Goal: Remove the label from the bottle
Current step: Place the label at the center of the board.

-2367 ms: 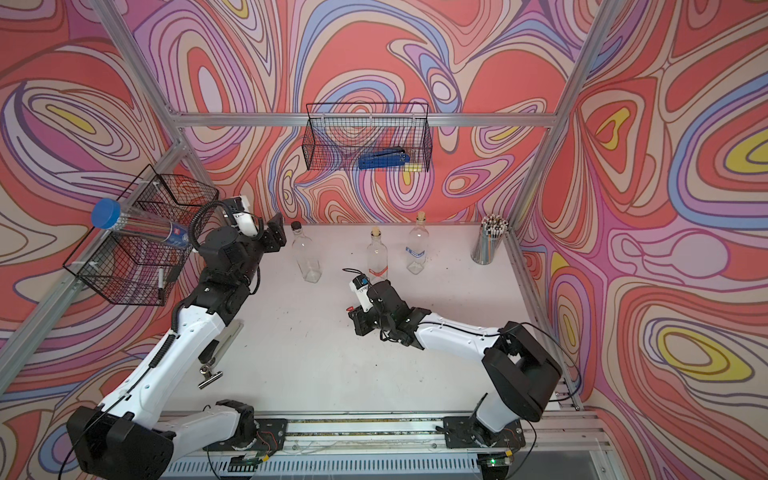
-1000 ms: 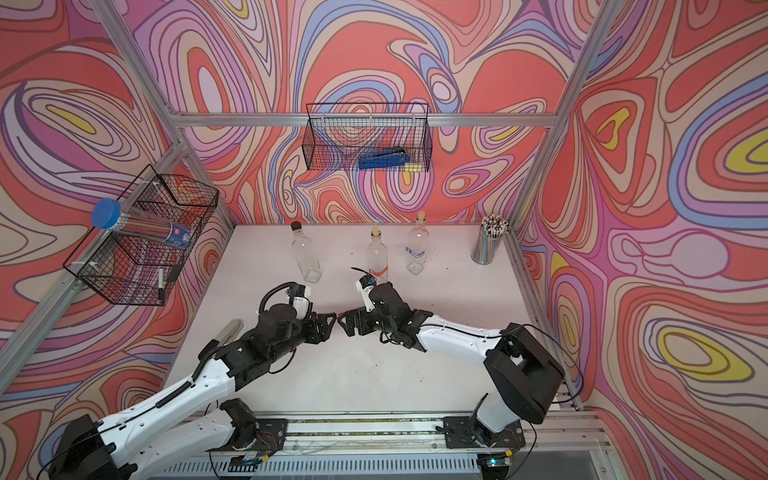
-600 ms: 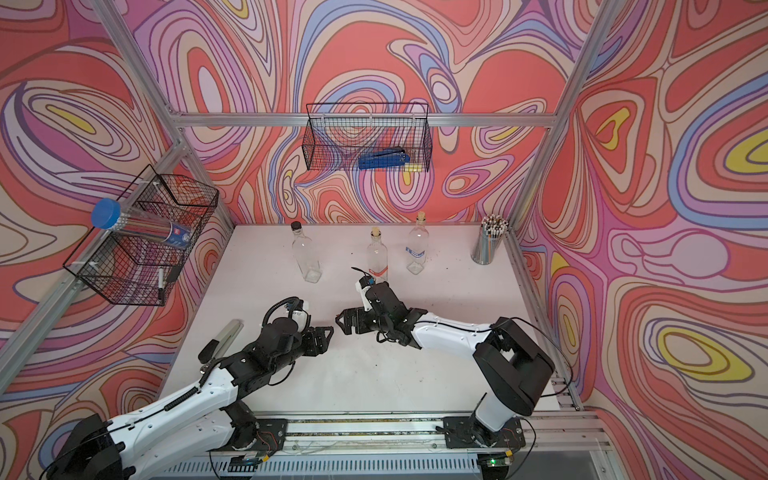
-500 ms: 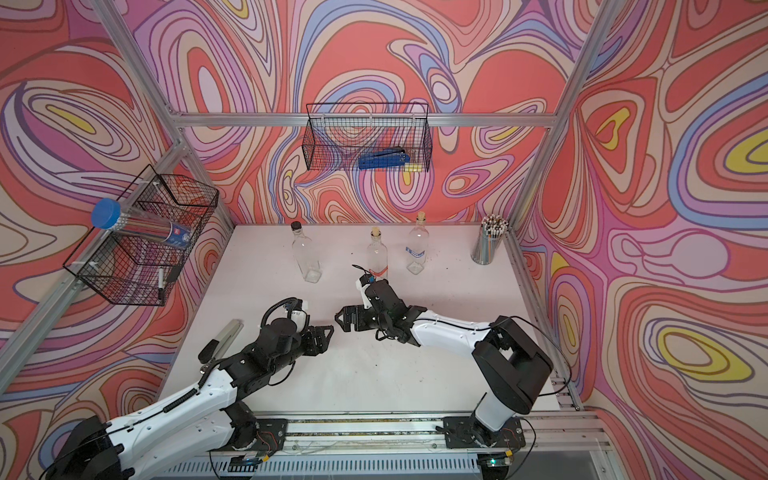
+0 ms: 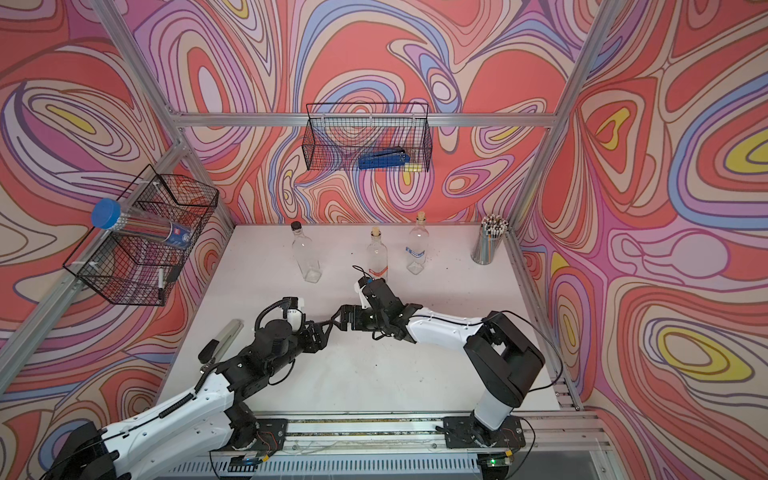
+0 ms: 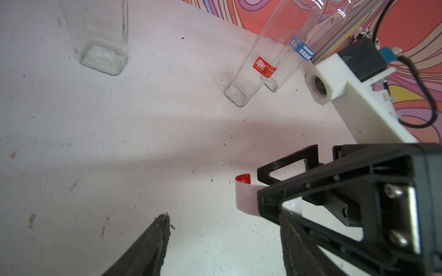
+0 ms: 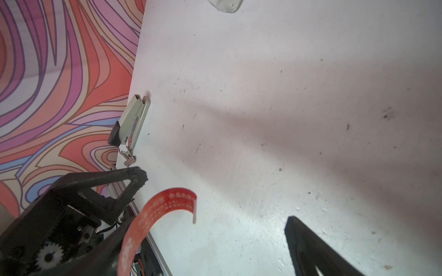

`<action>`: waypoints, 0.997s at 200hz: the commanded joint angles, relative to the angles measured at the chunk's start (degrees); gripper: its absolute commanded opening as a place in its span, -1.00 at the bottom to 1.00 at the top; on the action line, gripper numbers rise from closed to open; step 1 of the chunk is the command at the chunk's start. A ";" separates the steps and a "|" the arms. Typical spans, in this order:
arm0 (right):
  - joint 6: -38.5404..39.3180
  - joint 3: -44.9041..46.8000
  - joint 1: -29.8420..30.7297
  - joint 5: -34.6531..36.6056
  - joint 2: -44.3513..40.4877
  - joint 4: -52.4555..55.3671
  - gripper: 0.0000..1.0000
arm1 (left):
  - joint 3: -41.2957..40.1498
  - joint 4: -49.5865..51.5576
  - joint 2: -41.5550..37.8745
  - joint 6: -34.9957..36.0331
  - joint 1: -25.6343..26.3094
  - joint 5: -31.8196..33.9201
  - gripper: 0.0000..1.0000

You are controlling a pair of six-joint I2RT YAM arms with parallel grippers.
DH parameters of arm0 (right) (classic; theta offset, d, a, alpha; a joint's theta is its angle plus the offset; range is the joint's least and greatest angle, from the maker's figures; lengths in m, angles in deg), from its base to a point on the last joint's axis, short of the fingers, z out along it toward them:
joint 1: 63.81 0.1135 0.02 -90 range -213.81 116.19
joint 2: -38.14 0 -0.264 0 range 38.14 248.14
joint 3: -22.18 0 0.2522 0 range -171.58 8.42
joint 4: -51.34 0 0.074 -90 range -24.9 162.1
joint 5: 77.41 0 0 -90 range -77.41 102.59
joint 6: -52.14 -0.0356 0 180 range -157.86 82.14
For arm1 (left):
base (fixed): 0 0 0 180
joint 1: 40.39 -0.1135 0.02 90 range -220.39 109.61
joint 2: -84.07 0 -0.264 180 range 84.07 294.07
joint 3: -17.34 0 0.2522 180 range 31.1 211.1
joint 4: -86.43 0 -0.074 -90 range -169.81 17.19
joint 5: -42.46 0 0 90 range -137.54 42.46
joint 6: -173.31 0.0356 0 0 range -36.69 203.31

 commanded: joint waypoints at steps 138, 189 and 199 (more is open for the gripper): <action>-3.69 1.44 -0.21 -5.52 -1.60 -6.09 0.97 | -1.93 -10.59 8.21 -1.68 0.97 1.66 0.47; -2.07 1.39 -0.17 -3.75 -2.14 -4.49 0.97 | -2.28 -7.47 5.15 -1.65 1.05 3.52 0.47; -1.21 1.06 -0.21 -3.02 -2.21 -3.52 0.96 | -2.15 -6.09 3.71 -1.28 1.06 4.07 0.47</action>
